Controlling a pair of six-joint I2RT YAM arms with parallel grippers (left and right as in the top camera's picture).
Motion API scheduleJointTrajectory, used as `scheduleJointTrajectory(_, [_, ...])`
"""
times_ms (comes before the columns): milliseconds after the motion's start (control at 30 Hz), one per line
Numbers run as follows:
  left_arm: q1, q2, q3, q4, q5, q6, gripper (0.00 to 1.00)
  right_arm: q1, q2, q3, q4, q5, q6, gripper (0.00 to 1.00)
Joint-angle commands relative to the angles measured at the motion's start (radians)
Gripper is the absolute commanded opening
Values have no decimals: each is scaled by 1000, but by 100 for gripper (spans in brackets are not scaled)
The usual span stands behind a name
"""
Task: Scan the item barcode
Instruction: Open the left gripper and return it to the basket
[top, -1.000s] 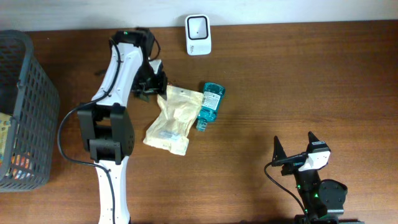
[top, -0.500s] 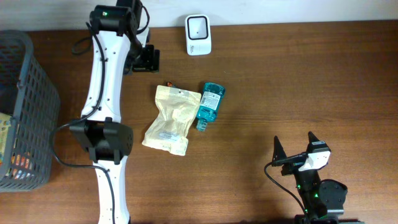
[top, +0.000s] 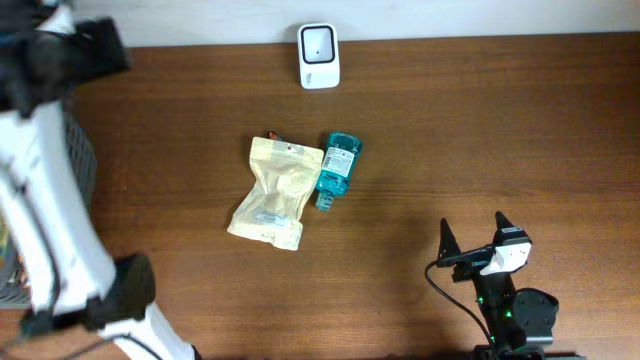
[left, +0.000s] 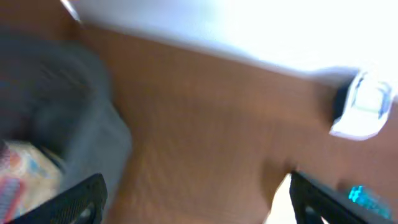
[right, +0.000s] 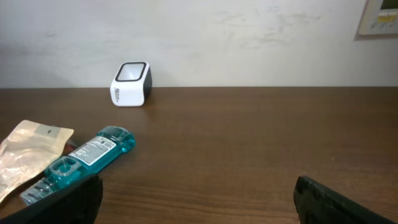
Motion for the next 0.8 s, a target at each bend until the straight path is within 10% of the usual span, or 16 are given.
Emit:
scheduleJointTrajectory(0, [61,-90,14,92,-42,-19,95,-6,-4,-5,-5,-12,11,98])
scheduleJointTrajectory(233, [254,-98,0,142,-338,-100,87,-6,-4,-5,-5,-12,11,98])
scheduleJointTrajectory(767, [570,64,-473,182,-335,45,89,-6,-4,-5,-5,-12,11,98])
